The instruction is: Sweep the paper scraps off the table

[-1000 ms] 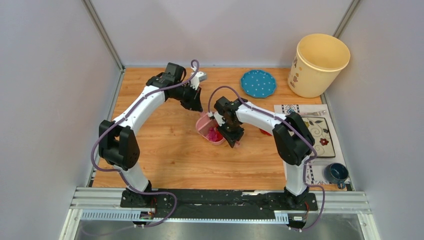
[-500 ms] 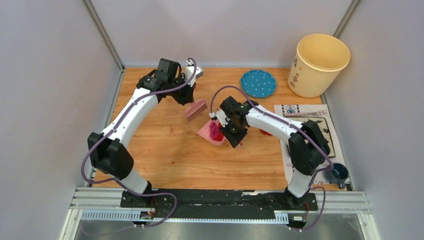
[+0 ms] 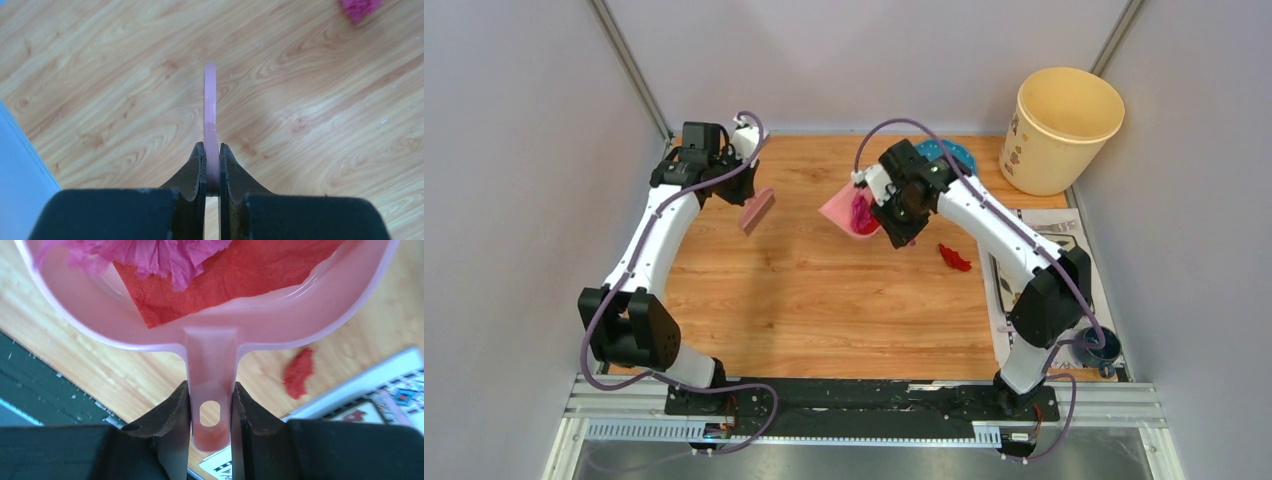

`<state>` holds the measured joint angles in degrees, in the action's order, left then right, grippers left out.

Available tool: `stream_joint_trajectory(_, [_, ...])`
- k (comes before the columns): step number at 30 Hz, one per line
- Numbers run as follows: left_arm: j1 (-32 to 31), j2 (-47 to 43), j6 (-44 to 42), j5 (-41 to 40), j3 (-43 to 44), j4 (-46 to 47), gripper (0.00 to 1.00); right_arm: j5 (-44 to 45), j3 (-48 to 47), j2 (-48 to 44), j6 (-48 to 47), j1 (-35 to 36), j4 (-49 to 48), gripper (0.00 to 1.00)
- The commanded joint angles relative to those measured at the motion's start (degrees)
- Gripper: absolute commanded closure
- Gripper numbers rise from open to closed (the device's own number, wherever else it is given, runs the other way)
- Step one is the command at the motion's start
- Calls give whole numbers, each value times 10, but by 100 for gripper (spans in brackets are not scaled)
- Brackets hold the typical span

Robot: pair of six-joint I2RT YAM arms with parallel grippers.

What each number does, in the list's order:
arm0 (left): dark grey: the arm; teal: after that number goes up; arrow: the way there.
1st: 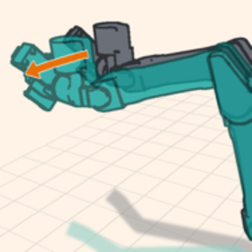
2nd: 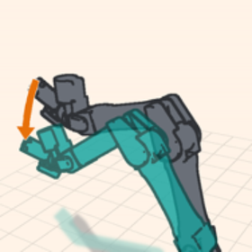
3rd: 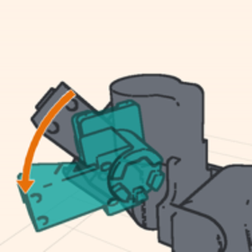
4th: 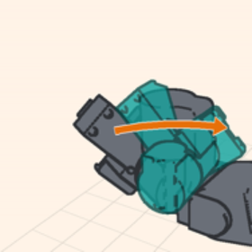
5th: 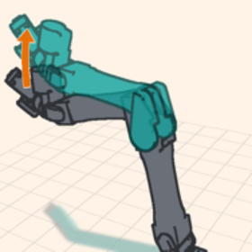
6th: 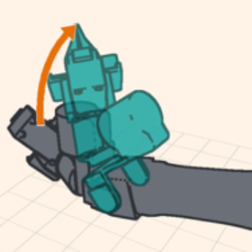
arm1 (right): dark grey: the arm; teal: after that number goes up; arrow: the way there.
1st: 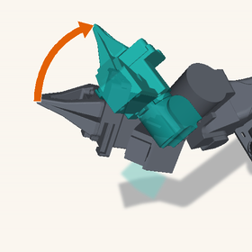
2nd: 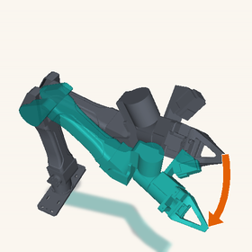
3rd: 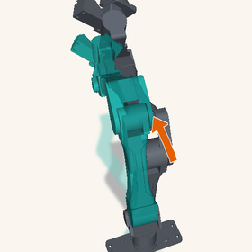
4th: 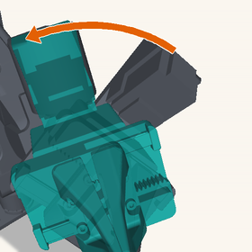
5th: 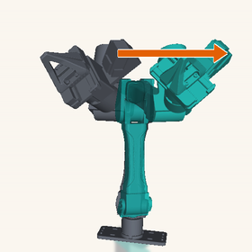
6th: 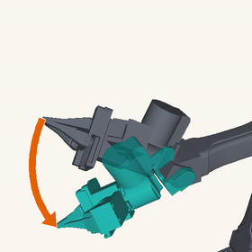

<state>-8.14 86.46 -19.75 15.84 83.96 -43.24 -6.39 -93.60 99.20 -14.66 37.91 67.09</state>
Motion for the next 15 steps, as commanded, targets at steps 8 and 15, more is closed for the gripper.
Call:
stream_joint_trajectory(8, [29, -67, -17, 26, -93, 16, 100, 81, -336, 113, 2, -215, 103, 100])
stream_joint_trajectory(15, [29, -62, -20, 34, -100, 10, 100, 167, -522, 201, -11, -333, 77, 100])
